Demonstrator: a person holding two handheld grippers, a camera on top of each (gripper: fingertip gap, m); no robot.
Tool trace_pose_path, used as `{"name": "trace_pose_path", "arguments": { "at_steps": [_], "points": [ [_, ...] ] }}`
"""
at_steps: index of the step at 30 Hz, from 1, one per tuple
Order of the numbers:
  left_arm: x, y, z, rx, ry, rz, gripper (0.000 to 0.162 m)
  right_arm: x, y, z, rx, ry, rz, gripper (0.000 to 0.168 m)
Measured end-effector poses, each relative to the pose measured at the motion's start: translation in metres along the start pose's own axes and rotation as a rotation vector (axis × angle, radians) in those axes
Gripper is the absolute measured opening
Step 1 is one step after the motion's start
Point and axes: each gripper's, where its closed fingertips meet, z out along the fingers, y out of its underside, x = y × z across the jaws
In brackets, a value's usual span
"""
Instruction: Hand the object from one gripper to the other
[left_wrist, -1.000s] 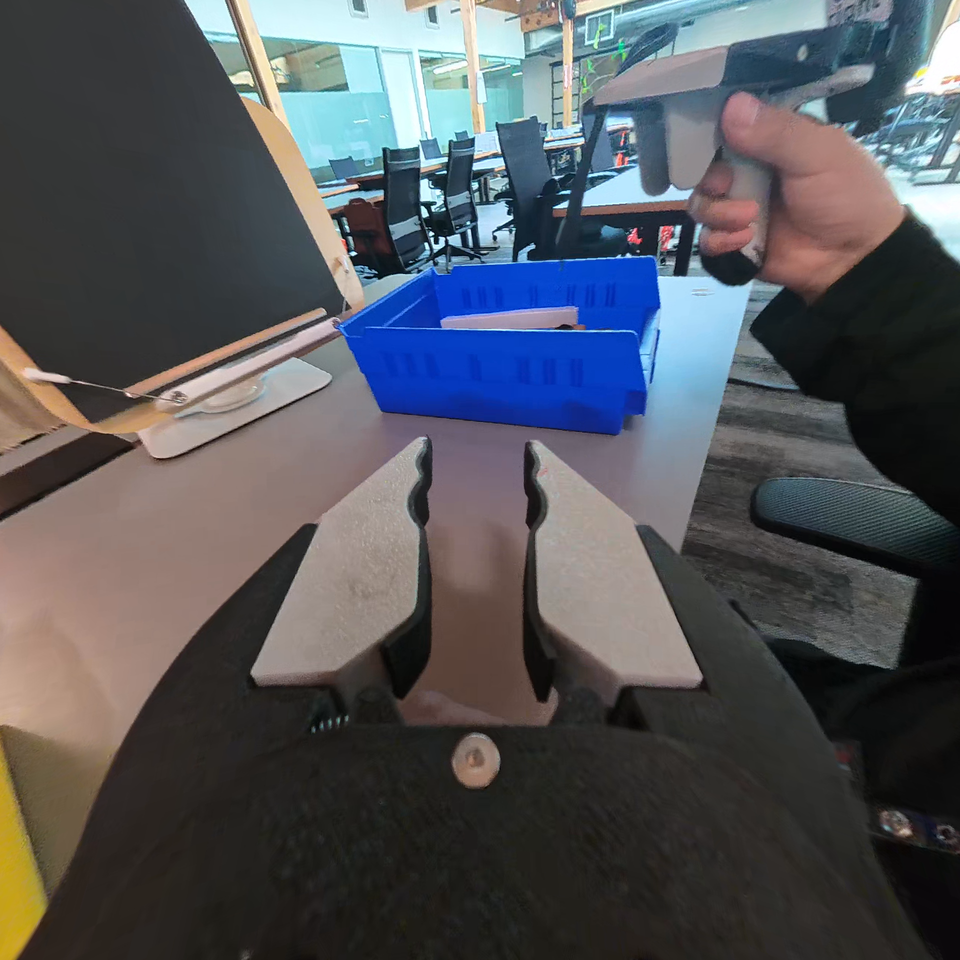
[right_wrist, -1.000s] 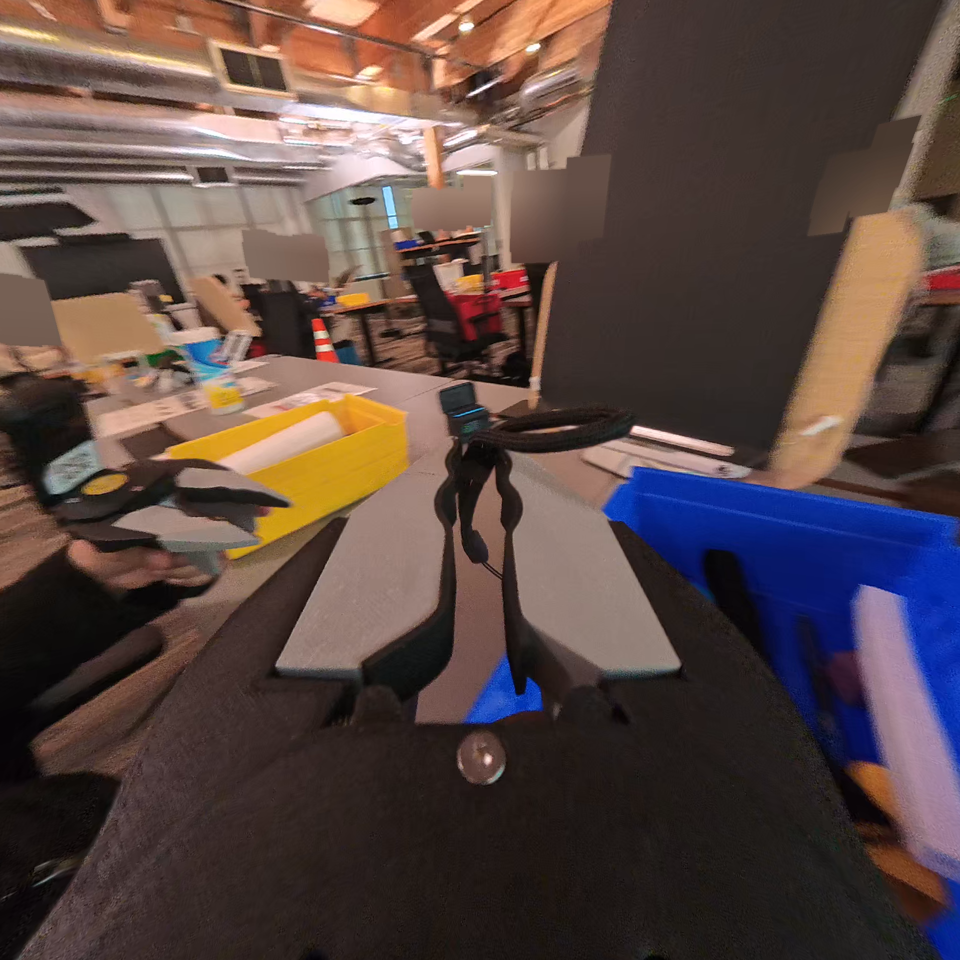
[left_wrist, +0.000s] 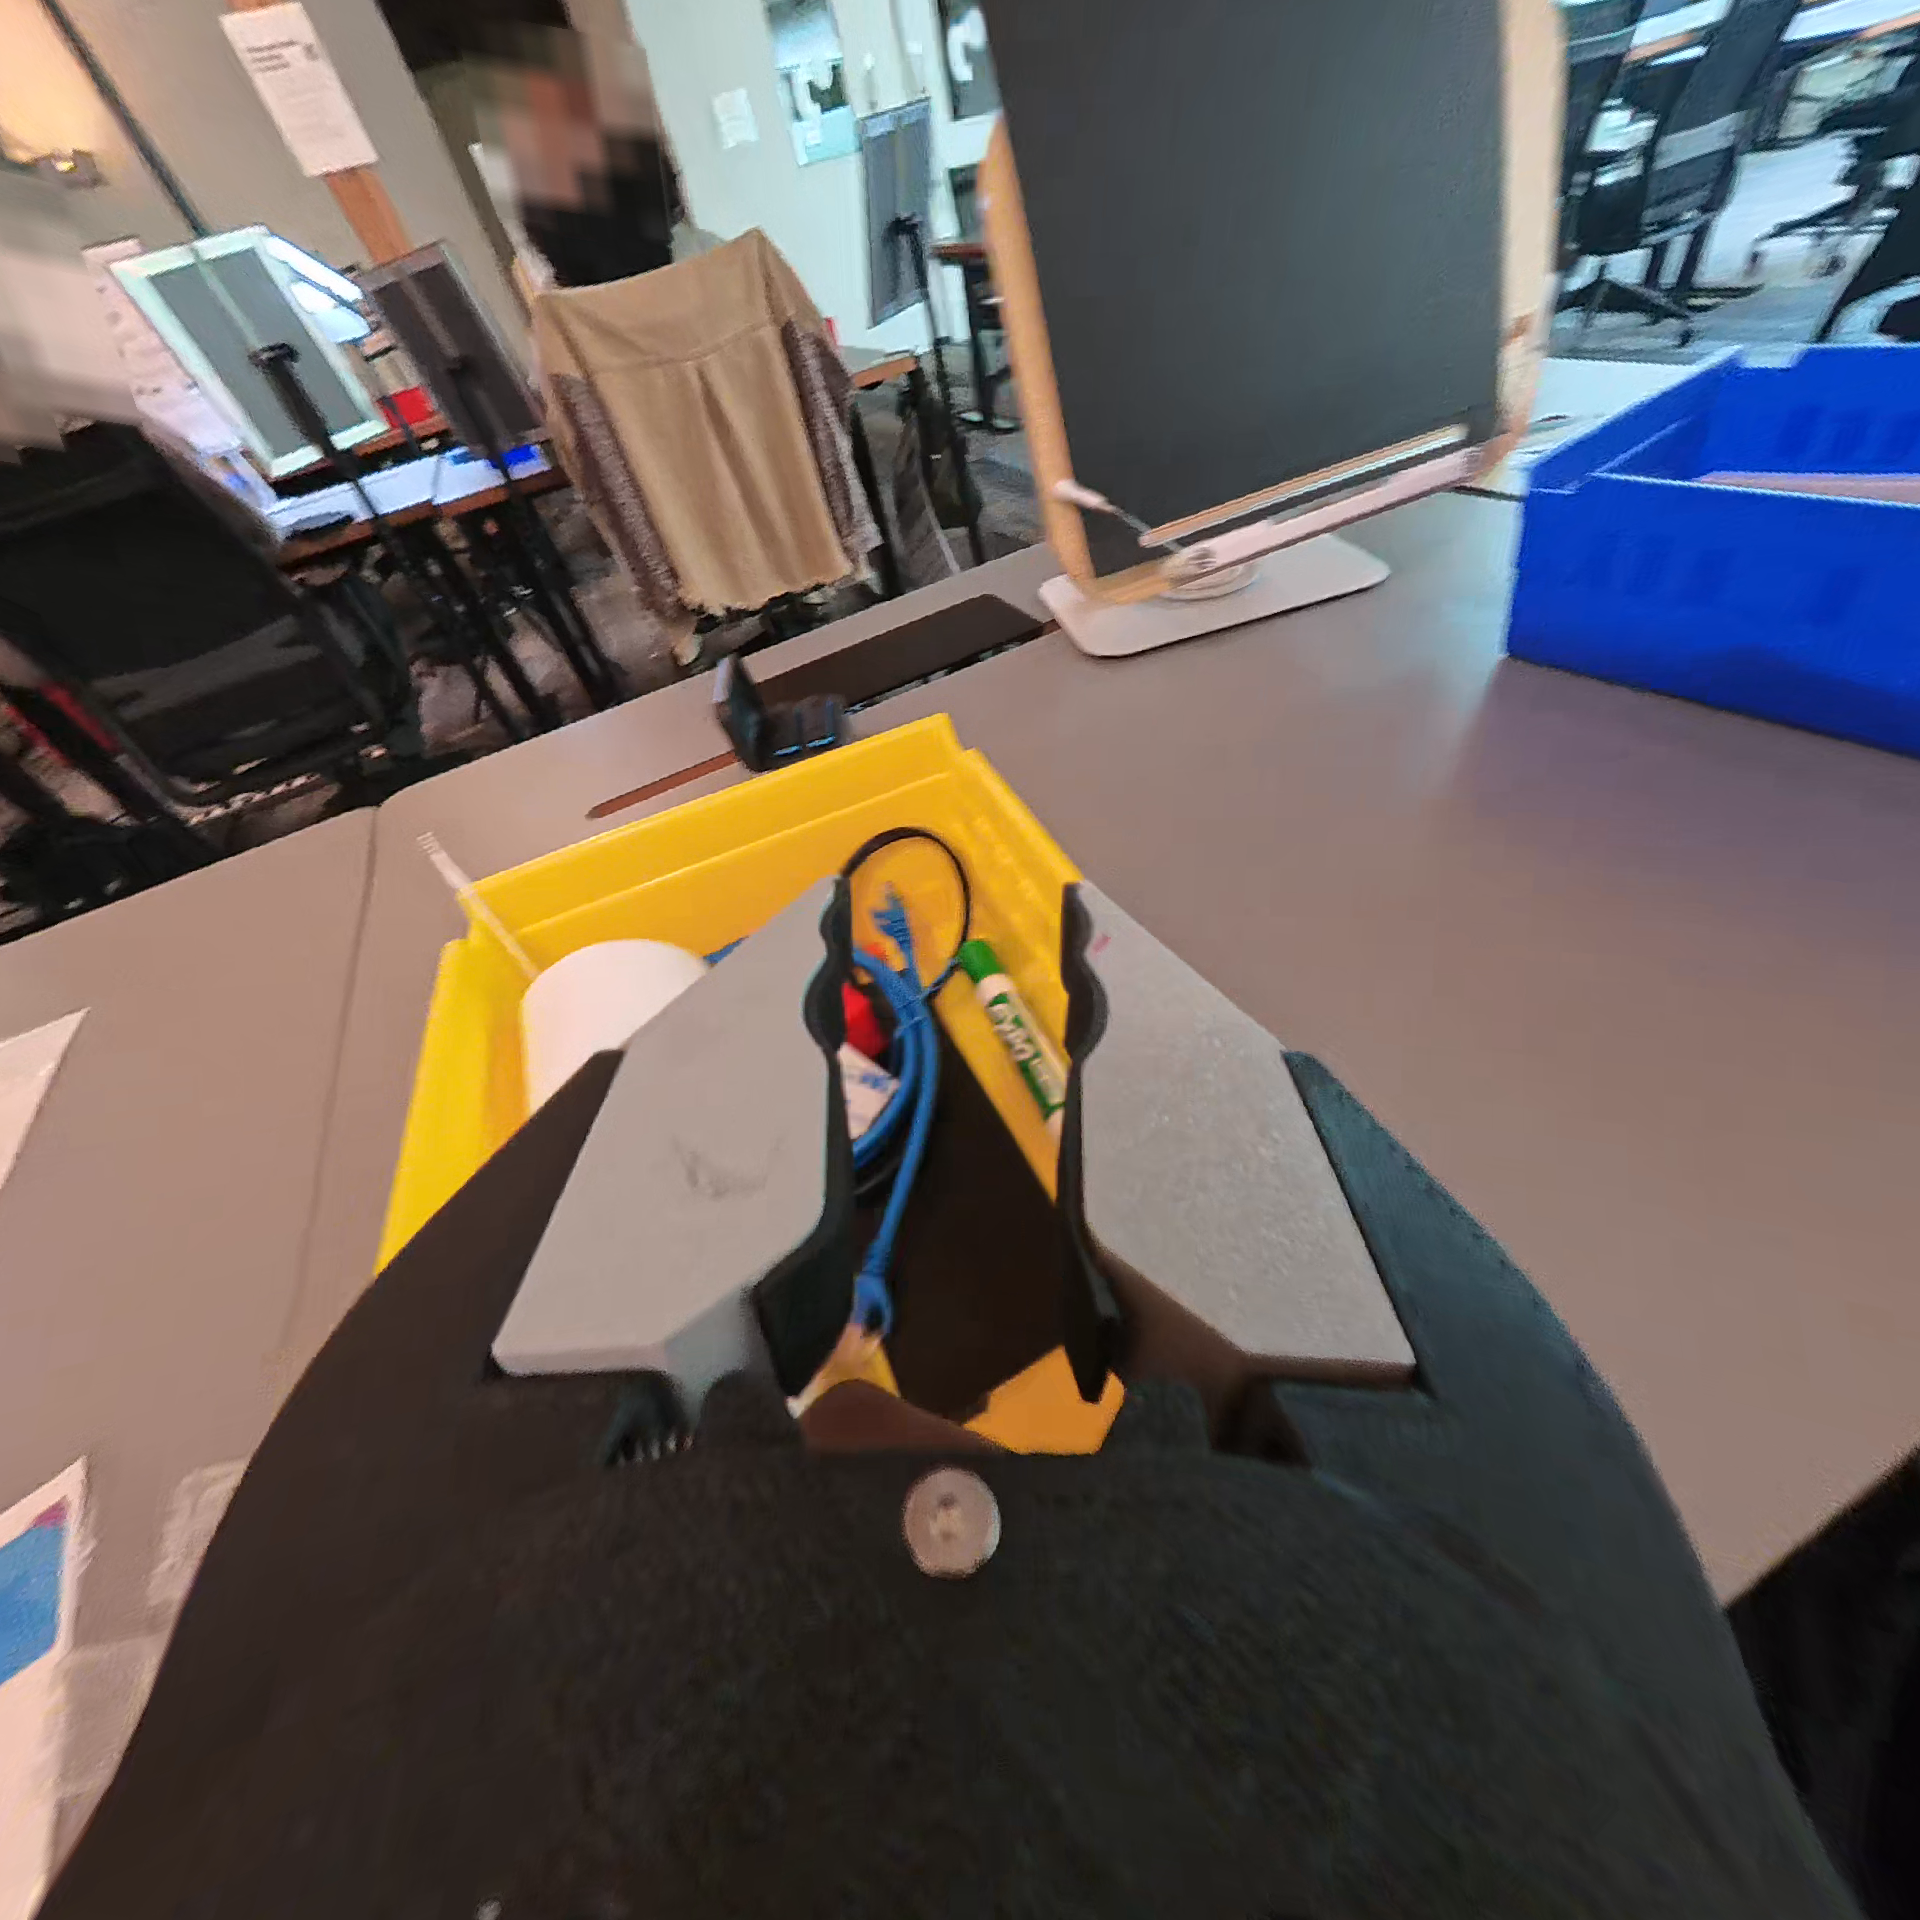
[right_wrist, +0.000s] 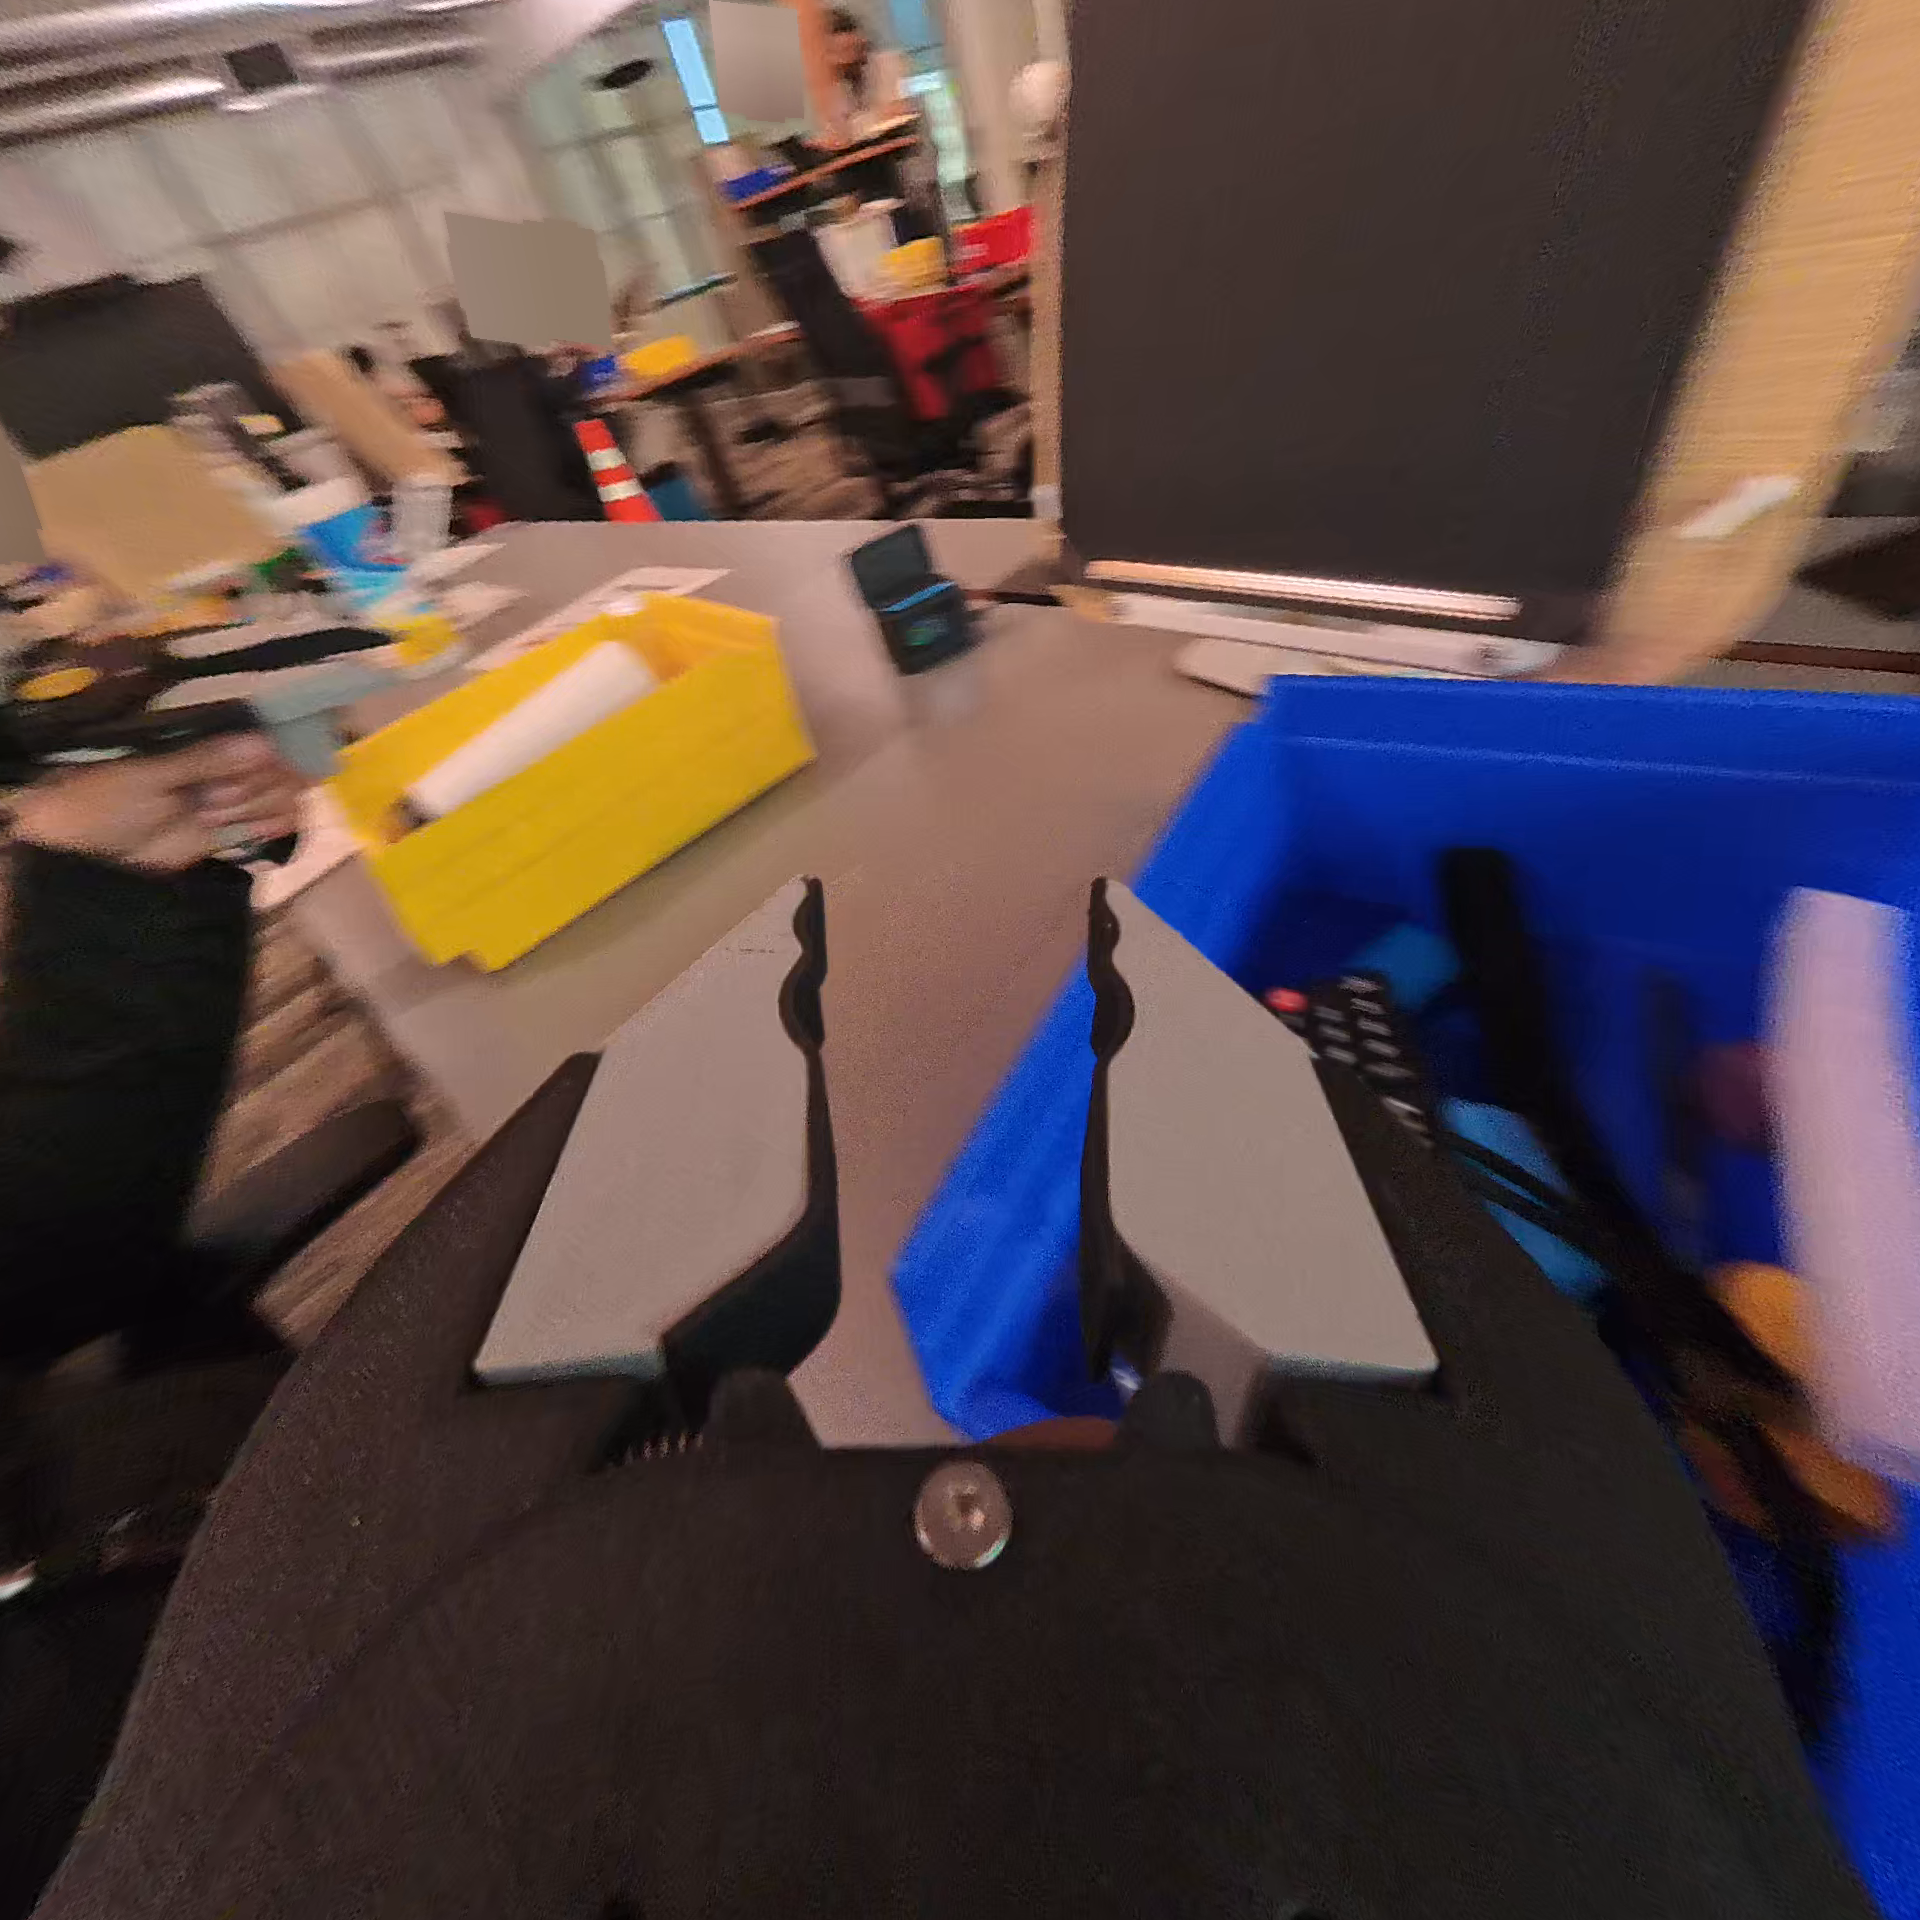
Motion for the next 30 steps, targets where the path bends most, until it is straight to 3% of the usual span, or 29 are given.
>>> {"name": "trace_pose_path", "arguments": {
  "at_steps": [6, 10, 11, 13, 16, 19, 23, 26, 27, 30],
  "points": [
    [-0.033, 0.019, -0.001, -0.045, -0.098, -0.046, 0.037, -0.074, 0.020, 0.056, -0.044, -0.182, -0.074, 0.062],
    [-0.028, 0.027, 0.013, -0.063, -0.050, -0.100, 0.002, -0.106, 0.070, 0.112, -0.149, -0.257, -0.111, 0.065],
    [-0.027, 0.029, 0.017, -0.066, -0.039, -0.116, 0.000, -0.102, 0.083, 0.123, -0.186, -0.201, -0.175, 0.064],
    [-0.025, 0.035, 0.025, -0.106, -0.015, -0.138, 0.000, -0.087, 0.091, 0.135, -0.201, -0.023, -0.378, 0.063],
    [-0.030, 0.038, 0.034, -0.135, -0.037, -0.138, 0.000, -0.094, 0.096, 0.140, -0.201, 0.038, -0.485, 0.058],
    [-0.032, 0.041, 0.043, -0.164, -0.027, -0.173, 0.000, -0.095, 0.104, 0.147, -0.251, 0.096, -0.574, 0.064],
    [-0.035, 0.048, 0.057, -0.193, -0.036, -0.176, 0.004, -0.098, 0.114, 0.160, -0.248, 0.049, -0.510, 0.069],
    [-0.024, 0.055, 0.070, -0.249, 0.021, -0.133, 0.026, -0.090, 0.118, 0.169, -0.213, 0.051, -0.474, 0.069],
    [-0.019, 0.059, 0.075, -0.279, 0.044, -0.110, 0.041, -0.088, 0.119, 0.171, -0.198, 0.053, -0.473, 0.068],
    [-0.018, 0.073, 0.088, -0.365, 0.005, -0.041, 0.032, -0.083, 0.130, 0.178, -0.229, 0.049, -0.460, 0.067]
  ]
}}
